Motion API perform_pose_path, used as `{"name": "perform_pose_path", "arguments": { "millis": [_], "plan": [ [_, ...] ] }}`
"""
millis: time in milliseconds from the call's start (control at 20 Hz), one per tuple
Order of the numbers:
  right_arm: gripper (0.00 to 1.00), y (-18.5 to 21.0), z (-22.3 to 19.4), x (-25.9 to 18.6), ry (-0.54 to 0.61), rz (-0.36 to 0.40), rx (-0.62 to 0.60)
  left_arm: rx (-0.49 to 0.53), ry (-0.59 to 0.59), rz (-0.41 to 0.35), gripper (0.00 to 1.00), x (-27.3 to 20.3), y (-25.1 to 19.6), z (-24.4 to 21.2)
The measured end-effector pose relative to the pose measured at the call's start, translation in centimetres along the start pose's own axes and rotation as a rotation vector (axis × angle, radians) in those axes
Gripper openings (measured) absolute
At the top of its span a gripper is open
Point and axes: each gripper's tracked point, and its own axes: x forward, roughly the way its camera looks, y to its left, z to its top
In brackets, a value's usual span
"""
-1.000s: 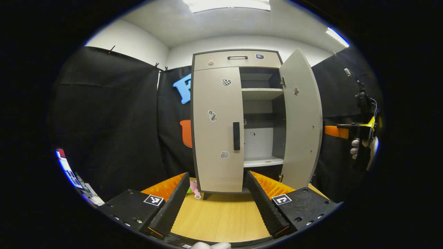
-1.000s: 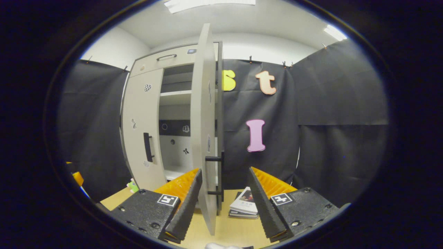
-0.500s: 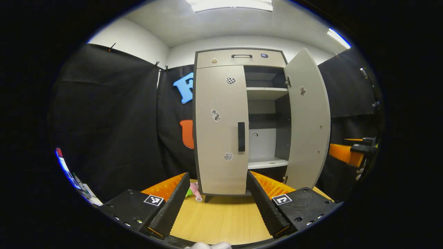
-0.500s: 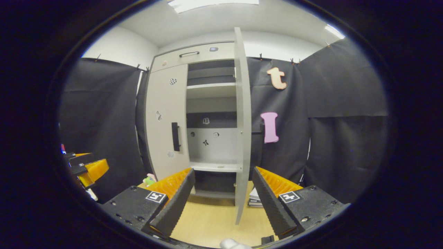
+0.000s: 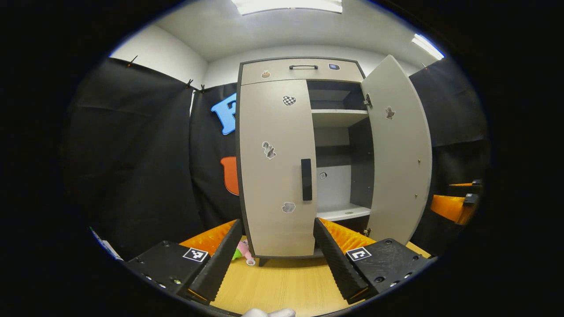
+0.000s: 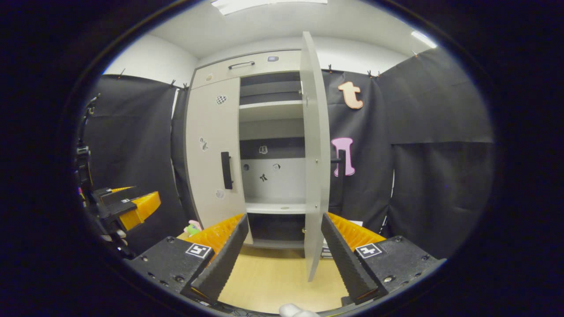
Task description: Open the right door of the double-door shoe cabinet with the right hand, and open the left door with the left hand.
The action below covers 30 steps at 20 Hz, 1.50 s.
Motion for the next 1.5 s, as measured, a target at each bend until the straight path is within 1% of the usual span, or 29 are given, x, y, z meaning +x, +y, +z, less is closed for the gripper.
{"name": "perform_pose_path", "arguments": {
  "millis": [250, 300, 350, 400, 550, 650, 950, 1250, 1300, 1350, 1400, 1500],
  "plan": [
    [1.0, 0.2, 1.3, 0.6, -0.01, -0.014, -0.025, -0.02, -0.053, -0.055, 0.98, 6.5, -2.7, 2.1],
    [1.0, 0.1, 1.4, 0.7, -0.011, -0.019, -0.029, -0.022, -0.065, -0.066, 1.0, 7.8, -3.4, 2.4],
    [1.0, 0.1, 1.7, 0.8, -0.015, -0.023, -0.034, -0.026, -0.074, -0.076, 0.98, 9.2, -4.1, 2.5],
    [1.0, 0.0, 1.8, 0.9, -0.015, -0.029, -0.038, -0.027, -0.079, -0.082, 0.98, 10.5, -4.6, 2.8],
    [1.0, -0.1, 1.9, 1.3, -0.01, -0.037, -0.035, -0.02, -0.088, -0.093, 0.98, 14.5, -5.8, 2.6],
    [1.0, -0.4, 2.0, 1.5, -0.009, -0.048, -0.031, -0.035, -0.079, -0.1, 0.98, 17.1, -6.6, 2.0],
    [1.0, -0.8, 1.5, 2.1, 0.011, -0.073, -0.055, 0.001, -0.05, -0.084, 0.96, 23.5, -7.3, 0.2],
    [1.0, -0.7, 1.2, 2.4, 0.024, -0.068, -0.062, -0.007, -0.04, -0.068, 0.96, 26.4, -7.4, -0.3],
    [1.0, -0.7, 1.0, 2.5, 0.027, -0.065, -0.061, -0.007, -0.043, -0.067, 0.94, 26.7, -7.4, -0.3],
    [1.0, -0.7, 1.1, 2.4, 0.024, -0.062, -0.06, -0.007, -0.053, -0.061, 0.88, 26.9, -7.3, -0.1],
    [1.0, -0.8, 1.1, 2.5, 0.023, -0.064, -0.061, -0.007, -0.045, -0.066, 0.86, 27.1, -7.4, -0.2],
    [1.0, -0.8, 1.2, 2.4, 0.02, -0.064, -0.064, -0.004, -0.04, -0.085, 0.77, 27.3, -7.6, -0.2]
  ]
}}
